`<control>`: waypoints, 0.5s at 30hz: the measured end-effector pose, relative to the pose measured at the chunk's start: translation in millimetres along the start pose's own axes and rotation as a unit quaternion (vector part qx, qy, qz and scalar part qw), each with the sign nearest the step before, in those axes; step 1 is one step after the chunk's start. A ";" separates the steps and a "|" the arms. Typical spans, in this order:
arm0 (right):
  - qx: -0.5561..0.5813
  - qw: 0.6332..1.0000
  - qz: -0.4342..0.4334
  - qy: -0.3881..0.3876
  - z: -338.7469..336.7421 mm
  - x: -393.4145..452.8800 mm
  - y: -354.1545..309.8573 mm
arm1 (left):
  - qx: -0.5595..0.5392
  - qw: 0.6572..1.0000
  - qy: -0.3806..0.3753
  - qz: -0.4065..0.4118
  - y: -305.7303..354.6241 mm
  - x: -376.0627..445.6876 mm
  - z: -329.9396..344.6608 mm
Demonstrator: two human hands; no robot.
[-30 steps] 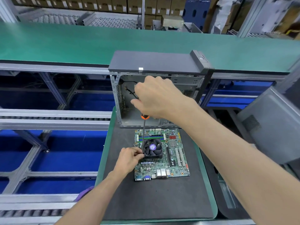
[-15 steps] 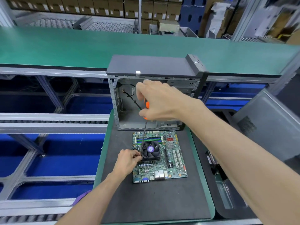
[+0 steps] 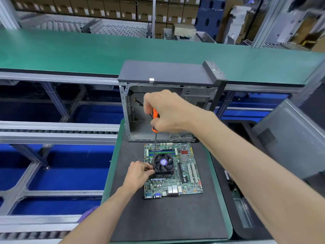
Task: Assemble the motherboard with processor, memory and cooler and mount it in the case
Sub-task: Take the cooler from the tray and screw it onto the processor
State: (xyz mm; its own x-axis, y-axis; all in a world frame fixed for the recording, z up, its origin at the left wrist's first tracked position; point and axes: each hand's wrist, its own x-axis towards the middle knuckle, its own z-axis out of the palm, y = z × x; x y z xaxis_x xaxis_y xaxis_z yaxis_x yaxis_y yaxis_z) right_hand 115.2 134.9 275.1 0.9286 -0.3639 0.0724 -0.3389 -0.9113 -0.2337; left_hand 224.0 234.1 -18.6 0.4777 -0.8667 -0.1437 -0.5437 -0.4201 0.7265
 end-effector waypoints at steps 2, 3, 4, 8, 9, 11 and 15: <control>-0.080 0.996 0.015 0.041 6.3 2.2 -4.9 | -0.001 1.000 -0.009 -0.001 1.6 -1.0 -1.4; -0.134 0.989 0.021 0.065 9.1 2.9 -7.0 | -0.002 1.000 -0.013 0.000 1.5 -1.4 -1.7; -0.176 0.981 0.024 0.082 10.0 2.4 -8.6 | -0.002 1.000 -0.013 -0.001 2.1 -1.9 -2.5; -0.081 0.996 -0.001 0.039 0.3 2.1 -7.0 | 0.006 1.000 -0.023 -0.005 4.9 -2.0 -3.7; -0.027 1.000 -0.006 0.007 -1.8 2.2 -6.5 | 0.007 1.000 -0.022 -0.004 5.4 -2.0 -3.7; 0.005 1.000 -0.008 -0.016 -0.3 3.2 -7.5 | 0.012 1.000 -0.021 -0.001 5.4 -1.4 -4.1; -0.151 0.985 0.009 0.079 12.6 9.1 -11.7 | 0.013 1.000 -0.020 0.002 4.8 -0.6 -4.7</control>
State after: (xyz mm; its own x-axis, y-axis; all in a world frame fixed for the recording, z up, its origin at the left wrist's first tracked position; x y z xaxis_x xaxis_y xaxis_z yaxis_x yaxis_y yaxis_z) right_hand 129.5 144.7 266.2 0.8951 -0.3843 0.2260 -0.4068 -0.9115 0.0611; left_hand 224.3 233.9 -11.9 0.4470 -0.8787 -0.1677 -0.5636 -0.4222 0.7100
